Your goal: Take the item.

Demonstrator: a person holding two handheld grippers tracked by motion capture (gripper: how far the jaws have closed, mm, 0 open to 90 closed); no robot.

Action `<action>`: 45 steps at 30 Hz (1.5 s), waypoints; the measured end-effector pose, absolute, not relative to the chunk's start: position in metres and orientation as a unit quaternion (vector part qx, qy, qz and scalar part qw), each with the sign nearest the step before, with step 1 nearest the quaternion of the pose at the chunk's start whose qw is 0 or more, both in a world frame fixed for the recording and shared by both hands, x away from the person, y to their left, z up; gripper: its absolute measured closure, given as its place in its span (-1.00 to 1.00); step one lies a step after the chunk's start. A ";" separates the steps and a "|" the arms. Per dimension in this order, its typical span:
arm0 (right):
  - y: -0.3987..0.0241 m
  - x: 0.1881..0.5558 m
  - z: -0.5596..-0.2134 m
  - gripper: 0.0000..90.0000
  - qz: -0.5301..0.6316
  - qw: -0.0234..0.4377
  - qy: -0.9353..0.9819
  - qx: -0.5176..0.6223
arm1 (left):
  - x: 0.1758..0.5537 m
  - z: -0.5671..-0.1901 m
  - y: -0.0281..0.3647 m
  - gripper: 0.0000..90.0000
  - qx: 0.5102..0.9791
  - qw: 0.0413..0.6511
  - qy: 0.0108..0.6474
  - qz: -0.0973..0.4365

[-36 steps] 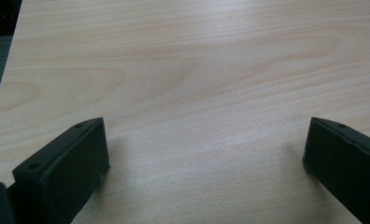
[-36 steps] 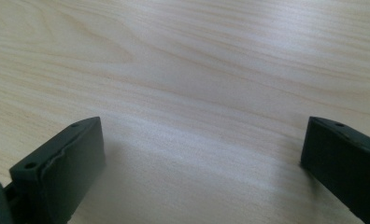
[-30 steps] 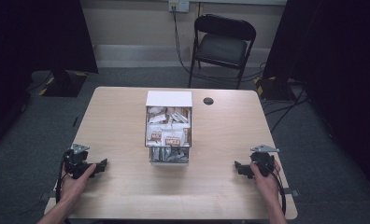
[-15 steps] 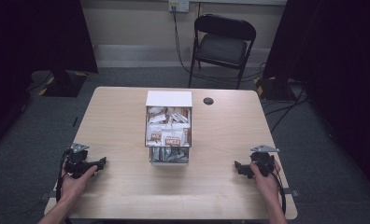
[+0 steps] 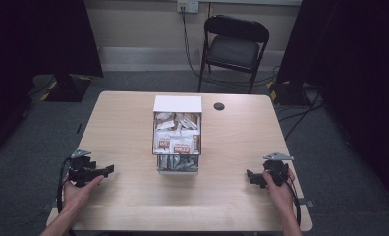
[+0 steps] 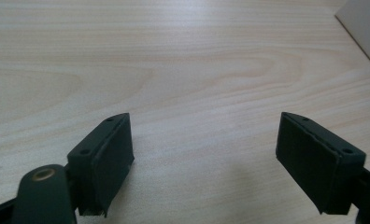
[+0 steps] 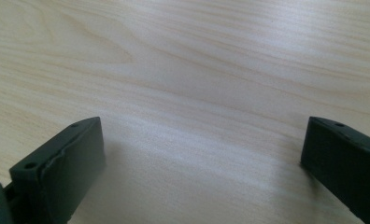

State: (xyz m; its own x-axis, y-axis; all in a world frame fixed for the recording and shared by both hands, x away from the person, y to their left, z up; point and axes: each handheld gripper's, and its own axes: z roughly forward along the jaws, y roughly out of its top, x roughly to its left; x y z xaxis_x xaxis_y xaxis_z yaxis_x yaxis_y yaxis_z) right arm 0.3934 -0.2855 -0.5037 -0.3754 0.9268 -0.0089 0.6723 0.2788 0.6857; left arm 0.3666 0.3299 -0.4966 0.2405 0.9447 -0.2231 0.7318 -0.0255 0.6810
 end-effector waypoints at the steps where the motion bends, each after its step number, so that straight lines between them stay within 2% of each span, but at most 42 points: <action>1: -0.286 0.393 -0.504 -1.00 0.304 0.210 0.771 0.518 | 0.366 -0.496 0.330 -0.58 0.701 0.360 0.598 0.147; 2: -0.286 0.393 -0.504 -1.00 0.304 0.209 0.772 0.518 | 0.366 -0.494 0.331 -0.51 0.703 0.363 0.595 0.145; 7: -0.286 0.393 -0.504 -1.00 0.304 0.210 0.772 0.518 | 0.365 -0.487 0.333 -0.41 0.702 0.378 0.585 0.148; 14: -0.286 0.394 -0.504 -1.00 0.303 0.211 0.771 0.519 | 0.366 -0.483 0.334 -0.37 0.695 0.410 0.578 0.120; 18: -0.286 0.394 -0.504 -1.00 0.303 0.211 0.771 0.519 | 0.364 -0.476 0.330 -0.28 0.707 0.415 0.557 0.133; 24: -0.286 0.394 -0.504 -1.00 0.303 0.211 0.771 0.519 | 0.363 -0.469 0.326 -0.34 0.714 0.426 0.536 0.145; 29: -0.286 0.394 -0.504 -1.00 0.303 0.211 0.771 0.519 | 0.361 -0.465 0.324 -0.34 0.716 0.450 0.519 0.122; 34: -0.286 0.394 -0.504 -1.00 0.303 0.212 0.771 0.518 | 0.360 -0.461 0.322 -0.29 0.708 0.466 0.519 0.112; 39: -0.286 0.394 -0.504 -1.00 0.303 0.211 0.771 0.518 | 0.360 -0.448 0.317 -0.27 0.717 0.468 0.501 0.124; 45: -0.286 0.394 -0.504 -1.00 0.303 0.211 0.771 0.518 | 0.356 -0.436 0.309 -0.26 0.733 0.479 0.471 0.109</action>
